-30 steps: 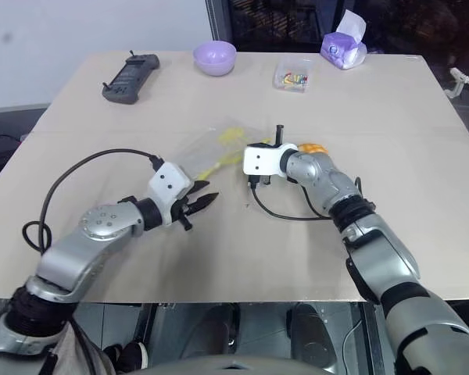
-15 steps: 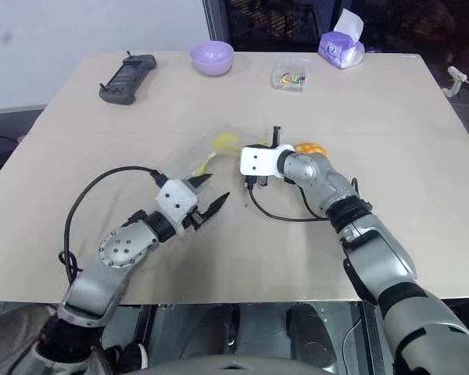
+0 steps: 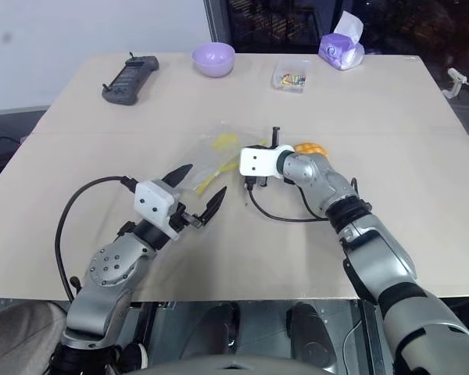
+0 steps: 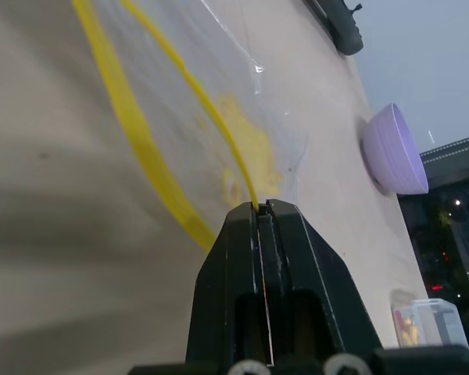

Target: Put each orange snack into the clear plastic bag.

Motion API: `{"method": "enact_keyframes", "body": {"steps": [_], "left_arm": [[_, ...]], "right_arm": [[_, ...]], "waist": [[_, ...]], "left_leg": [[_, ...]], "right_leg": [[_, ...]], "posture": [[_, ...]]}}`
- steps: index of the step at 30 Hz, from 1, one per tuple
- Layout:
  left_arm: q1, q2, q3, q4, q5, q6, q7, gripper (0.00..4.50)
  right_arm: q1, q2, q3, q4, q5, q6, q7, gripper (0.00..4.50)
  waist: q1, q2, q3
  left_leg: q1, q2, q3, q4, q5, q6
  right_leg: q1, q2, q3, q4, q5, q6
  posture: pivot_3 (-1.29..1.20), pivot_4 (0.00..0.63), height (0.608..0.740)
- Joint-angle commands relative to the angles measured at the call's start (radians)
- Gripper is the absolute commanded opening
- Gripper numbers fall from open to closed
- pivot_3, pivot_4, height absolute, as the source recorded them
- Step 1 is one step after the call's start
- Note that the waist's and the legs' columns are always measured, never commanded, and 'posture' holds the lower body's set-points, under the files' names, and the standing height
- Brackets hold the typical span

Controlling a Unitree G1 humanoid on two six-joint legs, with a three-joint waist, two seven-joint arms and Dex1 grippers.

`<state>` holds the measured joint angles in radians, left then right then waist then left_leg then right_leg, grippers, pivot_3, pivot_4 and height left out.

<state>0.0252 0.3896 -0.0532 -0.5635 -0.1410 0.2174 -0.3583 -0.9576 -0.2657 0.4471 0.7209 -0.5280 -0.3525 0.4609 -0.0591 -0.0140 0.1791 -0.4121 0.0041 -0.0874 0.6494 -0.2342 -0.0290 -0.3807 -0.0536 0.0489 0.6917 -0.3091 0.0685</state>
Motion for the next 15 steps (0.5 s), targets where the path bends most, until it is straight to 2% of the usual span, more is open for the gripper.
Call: {"method": "enact_keyframes", "body": {"steps": [1,7,15], "left_arm": [[-0.016,0.037,-0.010,-0.018,0.104,-0.040,0.015,4.46],[-0.057,0.078,-0.054,0.084,0.265,-0.028,0.035,4.46],[-0.093,0.060,-0.045,0.134,0.303,-0.020,0.043,4.46]], "right_arm": [[-0.016,0.002,-0.006,-0.034,0.009,-0.001,0.000,0.00],[-0.014,0.002,-0.009,-0.051,0.012,0.007,0.007,0.00],[-0.015,-0.002,-0.012,-0.054,0.011,0.011,0.006,0.00]], "waist": [[0.000,0.000,0.000],[-0.001,0.000,0.000],[-0.001,0.000,0.000]], "left_leg": [[0.000,0.000,0.000,0.000,0.000,0.000],[0.002,0.000,0.001,0.000,-0.001,0.001],[0.001,0.000,0.001,0.000,-0.001,0.001]], "right_leg": [[0.000,0.000,0.000,0.000,0.000,0.000],[0.000,0.001,0.002,0.002,0.000,0.000],[0.000,0.001,0.002,0.002,0.000,0.000]], "posture": [[0.00,0.150,0.740],[0.00,0.150,0.740],[0.00,0.150,0.740]]}}
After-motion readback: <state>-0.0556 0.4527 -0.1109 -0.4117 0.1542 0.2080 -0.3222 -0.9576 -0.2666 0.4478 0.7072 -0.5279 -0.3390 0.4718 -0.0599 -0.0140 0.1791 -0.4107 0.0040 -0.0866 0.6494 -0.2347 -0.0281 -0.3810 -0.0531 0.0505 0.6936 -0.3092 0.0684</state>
